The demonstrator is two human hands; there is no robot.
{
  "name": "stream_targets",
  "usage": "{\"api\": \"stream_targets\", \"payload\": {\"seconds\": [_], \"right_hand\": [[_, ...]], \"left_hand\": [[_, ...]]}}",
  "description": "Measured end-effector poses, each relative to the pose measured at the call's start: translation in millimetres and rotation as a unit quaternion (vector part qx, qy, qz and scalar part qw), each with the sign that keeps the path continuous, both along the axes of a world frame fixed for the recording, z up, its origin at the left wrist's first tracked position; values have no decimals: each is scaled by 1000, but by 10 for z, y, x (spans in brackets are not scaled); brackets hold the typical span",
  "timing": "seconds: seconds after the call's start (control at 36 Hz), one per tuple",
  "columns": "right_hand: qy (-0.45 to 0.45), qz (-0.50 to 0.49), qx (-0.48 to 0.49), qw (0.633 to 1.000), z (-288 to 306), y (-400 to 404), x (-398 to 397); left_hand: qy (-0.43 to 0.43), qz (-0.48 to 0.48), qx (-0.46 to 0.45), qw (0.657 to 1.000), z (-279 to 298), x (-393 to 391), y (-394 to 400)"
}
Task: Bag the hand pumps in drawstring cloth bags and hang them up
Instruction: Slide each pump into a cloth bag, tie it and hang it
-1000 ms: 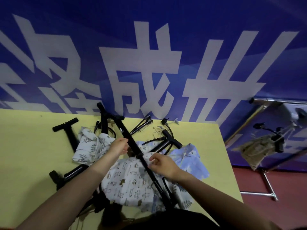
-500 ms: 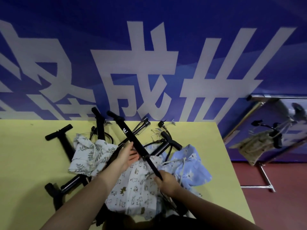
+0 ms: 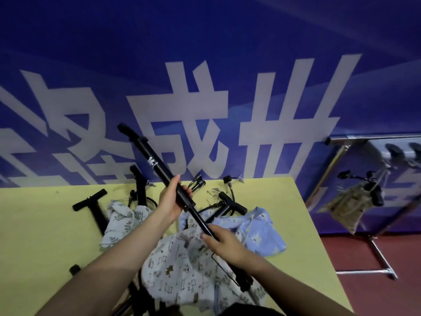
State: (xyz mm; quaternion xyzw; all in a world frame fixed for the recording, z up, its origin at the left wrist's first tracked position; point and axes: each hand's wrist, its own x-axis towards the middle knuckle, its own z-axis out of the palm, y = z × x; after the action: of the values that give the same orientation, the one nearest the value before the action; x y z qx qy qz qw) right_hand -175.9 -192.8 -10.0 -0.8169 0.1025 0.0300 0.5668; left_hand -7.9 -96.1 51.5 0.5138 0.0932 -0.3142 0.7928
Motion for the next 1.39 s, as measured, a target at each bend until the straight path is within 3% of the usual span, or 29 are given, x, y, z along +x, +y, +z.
{"api": "stream_targets", "payload": {"seconds": [0.11,0.22,0.39,0.47,0.58,0.69,0.92,1.03,1.08,1.19,1.39], "right_hand": [[11,11,50,999,267,-36,39],[-31,13,35,999,384,-85,-4],[-96,-69,13,993,385,-110,-108],[-77,-98,101,987,378,-125,-163],[-40,-64,190,979,384,-110,-269],[-19,-75,163,984,354,-81,-353],[-75,-162,250,952,577,-125,-349],[-101,-277,307,905,806,-233,-200],[-96,-307,300,898,878,-329,-132],[-81,-341,282,893,904,-482,-89],[-70,-360,335,868,821,-433,-138]], "left_hand": [[-36,58,-2,998,371,54,29],[-62,89,-5,994,636,140,150],[-65,170,-11,983,893,153,348],[-61,206,-17,976,961,151,508],[-60,238,-15,969,960,56,637],[-46,232,-32,971,873,-54,696],[-29,210,-68,975,753,-51,850],[-60,175,-3,983,744,-45,869],[-70,148,6,987,727,-53,863],[-90,112,6,990,771,-117,796],[-125,62,30,990,891,-290,539]]}}
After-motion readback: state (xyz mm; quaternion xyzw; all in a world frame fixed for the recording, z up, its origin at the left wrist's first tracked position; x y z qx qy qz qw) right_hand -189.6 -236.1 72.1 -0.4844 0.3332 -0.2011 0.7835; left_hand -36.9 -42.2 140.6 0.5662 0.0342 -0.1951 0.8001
